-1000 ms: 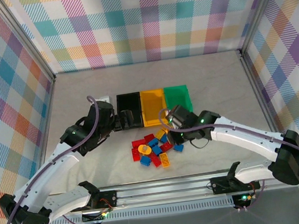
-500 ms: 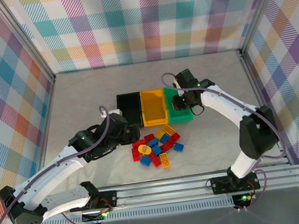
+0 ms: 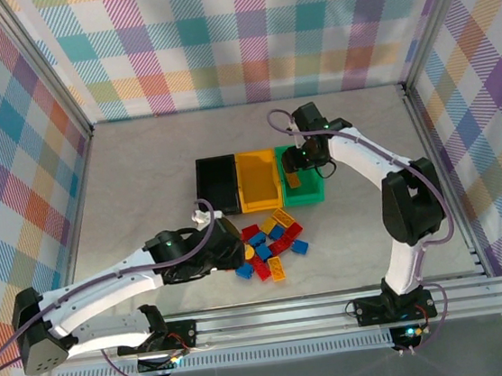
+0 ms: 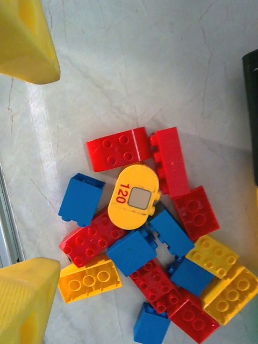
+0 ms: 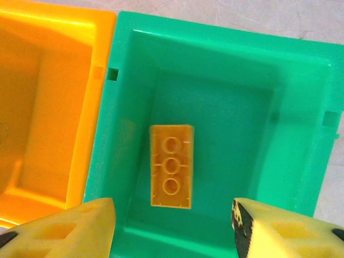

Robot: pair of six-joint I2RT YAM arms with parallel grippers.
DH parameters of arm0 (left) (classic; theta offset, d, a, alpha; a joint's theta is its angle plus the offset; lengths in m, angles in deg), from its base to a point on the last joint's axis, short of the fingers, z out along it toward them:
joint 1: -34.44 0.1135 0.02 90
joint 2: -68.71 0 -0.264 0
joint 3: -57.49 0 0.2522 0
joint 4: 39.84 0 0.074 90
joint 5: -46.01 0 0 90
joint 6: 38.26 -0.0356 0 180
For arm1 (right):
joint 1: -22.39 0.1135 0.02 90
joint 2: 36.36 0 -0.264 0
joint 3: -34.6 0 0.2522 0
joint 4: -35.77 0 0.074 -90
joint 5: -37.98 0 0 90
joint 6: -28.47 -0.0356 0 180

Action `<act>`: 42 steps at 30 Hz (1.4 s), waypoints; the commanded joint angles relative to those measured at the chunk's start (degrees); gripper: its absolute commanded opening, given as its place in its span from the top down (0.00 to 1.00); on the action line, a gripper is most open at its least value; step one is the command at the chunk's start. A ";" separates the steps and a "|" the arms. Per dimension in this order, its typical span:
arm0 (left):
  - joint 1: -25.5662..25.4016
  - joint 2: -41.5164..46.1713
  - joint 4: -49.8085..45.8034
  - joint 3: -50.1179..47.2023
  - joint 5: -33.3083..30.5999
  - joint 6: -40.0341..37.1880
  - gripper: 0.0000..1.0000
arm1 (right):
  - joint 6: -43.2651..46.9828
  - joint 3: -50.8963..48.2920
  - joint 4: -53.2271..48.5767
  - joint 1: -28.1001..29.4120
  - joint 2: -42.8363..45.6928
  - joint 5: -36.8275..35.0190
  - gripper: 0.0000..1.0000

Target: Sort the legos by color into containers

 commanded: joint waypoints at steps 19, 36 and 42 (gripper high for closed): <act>-6.68 -18.78 6.69 1.43 4.40 -1.94 0.37 | -6.32 -16.93 -3.76 -0.24 28.65 1.78 0.33; -4.46 -23.23 8.53 0.32 4.35 -2.91 0.20 | -7.76 -19.39 -6.19 -0.26 35.11 0.23 0.27; -3.08 -21.82 10.30 -1.80 6.51 -4.31 0.24 | -8.25 -20.19 -6.36 -0.22 36.41 -0.32 0.26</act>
